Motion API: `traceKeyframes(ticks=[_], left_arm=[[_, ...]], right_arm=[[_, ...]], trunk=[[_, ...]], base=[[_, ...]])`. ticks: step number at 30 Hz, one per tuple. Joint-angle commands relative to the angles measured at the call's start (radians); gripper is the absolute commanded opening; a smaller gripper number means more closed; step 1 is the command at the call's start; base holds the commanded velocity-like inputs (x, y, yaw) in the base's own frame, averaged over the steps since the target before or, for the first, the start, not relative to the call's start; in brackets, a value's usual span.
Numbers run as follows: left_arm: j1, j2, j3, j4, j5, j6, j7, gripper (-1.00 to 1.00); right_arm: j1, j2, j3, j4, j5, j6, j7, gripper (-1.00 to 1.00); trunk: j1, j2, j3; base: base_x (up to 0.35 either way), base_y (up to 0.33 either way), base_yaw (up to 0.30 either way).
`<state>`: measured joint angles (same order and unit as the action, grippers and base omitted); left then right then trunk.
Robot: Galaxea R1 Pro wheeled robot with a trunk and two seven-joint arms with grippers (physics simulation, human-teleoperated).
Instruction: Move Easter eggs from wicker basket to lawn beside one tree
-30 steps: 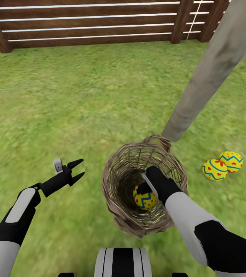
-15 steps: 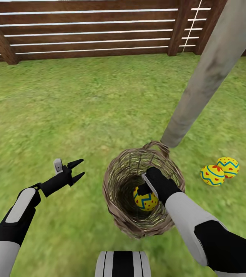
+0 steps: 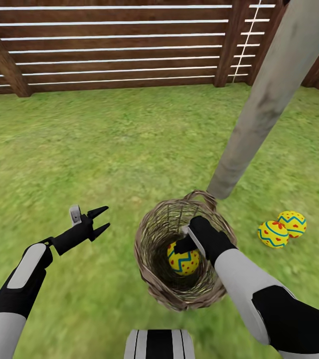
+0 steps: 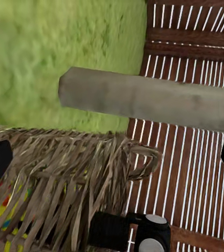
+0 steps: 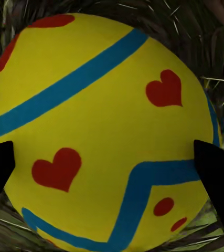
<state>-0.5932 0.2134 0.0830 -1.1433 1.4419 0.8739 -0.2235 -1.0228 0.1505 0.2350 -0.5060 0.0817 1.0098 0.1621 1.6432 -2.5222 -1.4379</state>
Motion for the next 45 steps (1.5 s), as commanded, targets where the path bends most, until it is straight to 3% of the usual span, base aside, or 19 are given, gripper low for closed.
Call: traceKeyframes(ticks=[1, 3, 8, 12, 16, 18, 23, 25, 27, 34, 45], left_arm=[[0.0, 0.0, 0.002, 0.0, -0.005, 0.005, -0.005, 1.0], [0.0, 0.0, 0.001, 0.0, -0.005, 0.005, -0.005, 1.0], [0.0, 0.0, 0.003, 0.0, -0.006, 0.005, -0.005, 1.0], [0.0, 0.0, 0.003, 0.002, -0.006, 0.005, -0.005, 1.0], [0.0, 0.0, -0.002, 0.001, -0.008, 0.006, -0.004, 1.0], [0.0, 0.0, -0.004, 0.001, -0.009, 0.007, -0.004, 1.0], [0.0, 0.001, -0.005, 0.001, -0.009, 0.009, -0.004, 1.0], [0.0, 0.001, -0.004, 0.002, -0.009, 0.01, -0.004, 1.0], [0.0, 0.001, -0.003, 0.002, -0.009, 0.01, -0.004, 1.0], [0.0, 0.003, -0.002, -0.006, -0.012, 0.012, -0.002, 1.0], [-0.002, 0.003, -0.003, -0.01, -0.017, 0.013, 0.003, 1.0]], right_arm=[[0.0, -0.002, 0.003, -0.001, 0.01, 0.004, 0.045, -1.0], [0.0, -0.005, 0.003, 0.001, 0.01, 0.004, 0.078, -1.0], [0.0, -0.012, 0.002, -0.008, 0.009, 0.004, 0.083, -1.0], [0.0, -0.035, 0.0, -0.018, 0.008, 0.005, 0.11, -1.0], [0.0, -0.082, 0.0, -0.031, 0.01, 0.007, 0.227, -1.0], [0.0, -0.094, 0.0, -0.032, 0.011, 0.007, 0.282, -1.0], [0.0, -0.1, 0.003, -0.03, 0.012, 0.007, 0.343, -1.0], [0.0, -0.101, 0.01, -0.028, 0.015, 0.008, 0.432, -1.0], [-0.001, -0.106, 0.012, -0.028, 0.017, 0.008, 0.479, -1.0], [-0.001, -0.116, 0.014, -0.029, 0.018, 0.007, 0.514, -1.0], [-0.001, -0.122, 0.015, -0.028, 0.02, 0.003, 0.516, -1.0]], trunk=[[-0.001, 0.0, 0.003], [-0.001, 0.001, 0.011], [-0.004, 0.002, 0.03], [-0.005, 0.003, 0.046], [-0.007, 0.004, 0.061], [-0.008, 0.004, 0.069], [-0.01, 0.005, 0.088], [-0.011, 0.006, 0.096], [-0.012, 0.006, 0.104], [-0.015, 0.008, 0.131], [-0.02, 0.01, 0.173]], base=[[0.0, 0.0, 0.0], [0.0, 0.0, 0.0], [0.0, 0.0, 0.0], [0.0, 0.0, 0.0], [0.0, 0.0, 0.0], [0.0, 0.0, 0.0], [0.0, 0.0, 0.0], [0.0, 0.0, 0.0], [0.0, 0.0, 0.0], [0.0, 0.0, 0.0], [0.0, 0.0, 0.0]])
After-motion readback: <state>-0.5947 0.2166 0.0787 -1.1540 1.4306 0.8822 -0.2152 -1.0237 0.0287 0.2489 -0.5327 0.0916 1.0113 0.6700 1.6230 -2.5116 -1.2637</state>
